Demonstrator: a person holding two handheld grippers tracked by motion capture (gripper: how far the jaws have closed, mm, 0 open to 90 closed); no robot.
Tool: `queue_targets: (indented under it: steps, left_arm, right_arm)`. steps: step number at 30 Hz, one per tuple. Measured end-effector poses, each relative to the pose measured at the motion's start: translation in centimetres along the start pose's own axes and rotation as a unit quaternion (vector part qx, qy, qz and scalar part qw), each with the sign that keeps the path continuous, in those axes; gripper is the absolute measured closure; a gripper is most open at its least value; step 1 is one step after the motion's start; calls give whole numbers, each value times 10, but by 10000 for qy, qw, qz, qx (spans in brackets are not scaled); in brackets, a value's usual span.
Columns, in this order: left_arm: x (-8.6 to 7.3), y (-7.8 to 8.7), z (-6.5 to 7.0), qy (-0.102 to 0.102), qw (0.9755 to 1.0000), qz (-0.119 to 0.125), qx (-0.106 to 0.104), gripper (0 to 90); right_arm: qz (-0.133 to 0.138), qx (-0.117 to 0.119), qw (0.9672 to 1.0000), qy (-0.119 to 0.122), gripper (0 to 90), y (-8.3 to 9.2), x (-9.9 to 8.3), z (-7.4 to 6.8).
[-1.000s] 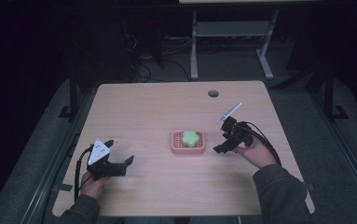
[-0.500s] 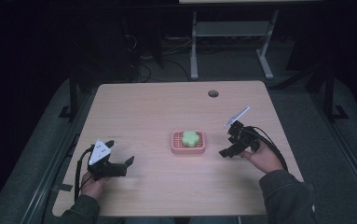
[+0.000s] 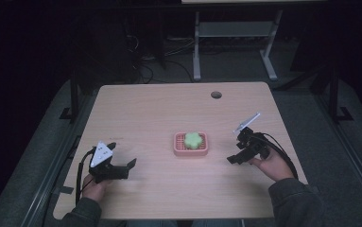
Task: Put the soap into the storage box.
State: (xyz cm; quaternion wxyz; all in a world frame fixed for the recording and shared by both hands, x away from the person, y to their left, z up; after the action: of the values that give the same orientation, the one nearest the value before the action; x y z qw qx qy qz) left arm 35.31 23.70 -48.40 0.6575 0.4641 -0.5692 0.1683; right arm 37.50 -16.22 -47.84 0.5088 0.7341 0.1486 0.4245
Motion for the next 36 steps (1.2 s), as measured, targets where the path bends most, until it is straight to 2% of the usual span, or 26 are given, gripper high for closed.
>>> queue_targets:
  steps: [19,36]
  left_arm:
    - [-2,-1,1,-21,10000,-65,-18,2]
    - [-2,-1,1,-24,10000,-65,-9,2]
  right_arm:
    - [100,-13,9999,-135,243,3,-22,-2]
    - [231,-94,9990,-375,245,8,-56,-2]
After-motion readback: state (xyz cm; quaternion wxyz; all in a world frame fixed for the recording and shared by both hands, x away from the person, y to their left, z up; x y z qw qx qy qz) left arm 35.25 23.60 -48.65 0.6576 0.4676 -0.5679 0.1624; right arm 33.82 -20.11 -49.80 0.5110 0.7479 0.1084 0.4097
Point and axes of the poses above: each handheld gripper's, and its own axes: y roughly backward along the jaws, x roughly out of its top, z roughly to its right, the point moved 8 cm from there along -y, roughly forward along the jaws, and after that the axes turned 1 degree about z, right-handed, at the moved point
